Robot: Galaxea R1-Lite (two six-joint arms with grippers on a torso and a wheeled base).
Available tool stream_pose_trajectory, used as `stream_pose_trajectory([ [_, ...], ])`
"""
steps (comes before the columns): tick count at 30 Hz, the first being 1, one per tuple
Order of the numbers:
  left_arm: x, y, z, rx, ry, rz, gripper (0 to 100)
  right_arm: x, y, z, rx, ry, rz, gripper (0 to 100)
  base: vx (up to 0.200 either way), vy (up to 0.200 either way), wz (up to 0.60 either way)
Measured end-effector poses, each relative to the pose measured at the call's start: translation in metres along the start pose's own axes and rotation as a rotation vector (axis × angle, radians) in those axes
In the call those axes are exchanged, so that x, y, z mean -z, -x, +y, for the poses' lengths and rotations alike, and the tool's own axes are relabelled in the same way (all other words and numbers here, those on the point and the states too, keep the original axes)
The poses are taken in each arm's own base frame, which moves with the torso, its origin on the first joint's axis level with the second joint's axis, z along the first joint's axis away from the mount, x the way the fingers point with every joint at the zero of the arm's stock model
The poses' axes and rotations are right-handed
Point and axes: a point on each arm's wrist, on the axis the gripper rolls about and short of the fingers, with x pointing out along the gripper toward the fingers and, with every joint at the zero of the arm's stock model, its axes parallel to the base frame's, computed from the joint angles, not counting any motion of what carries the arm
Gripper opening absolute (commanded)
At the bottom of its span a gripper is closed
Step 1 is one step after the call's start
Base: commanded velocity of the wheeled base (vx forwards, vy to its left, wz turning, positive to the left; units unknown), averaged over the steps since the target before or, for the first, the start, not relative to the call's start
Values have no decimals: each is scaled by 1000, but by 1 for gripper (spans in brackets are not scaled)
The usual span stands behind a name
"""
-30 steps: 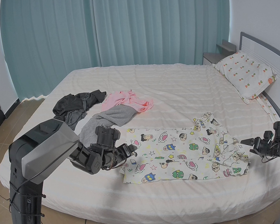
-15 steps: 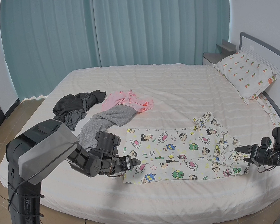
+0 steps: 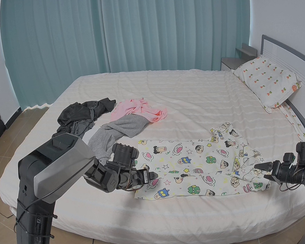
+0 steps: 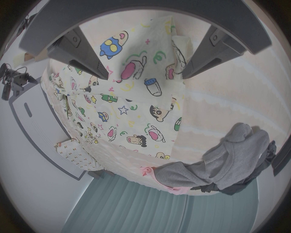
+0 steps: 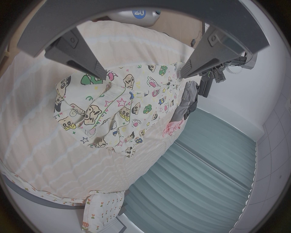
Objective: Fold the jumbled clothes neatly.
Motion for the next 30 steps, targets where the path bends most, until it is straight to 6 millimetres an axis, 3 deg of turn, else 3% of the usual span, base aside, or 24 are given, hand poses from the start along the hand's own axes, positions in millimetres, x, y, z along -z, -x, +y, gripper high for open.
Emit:
stream_pose_trajectory([
  [10, 6, 2, 7, -28, -17, 30, 100, 0, 0, 0, 1, -1, 1, 100, 0, 0, 0],
  [21, -15, 7, 3, -8, -5, -72, 100, 1, 0, -1, 2, -1, 3, 100, 0, 0, 0],
  [30, 0, -4, -2, -3, 9, -37, 100, 1, 0, -1, 2, 0, 6, 100, 0, 0, 0],
])
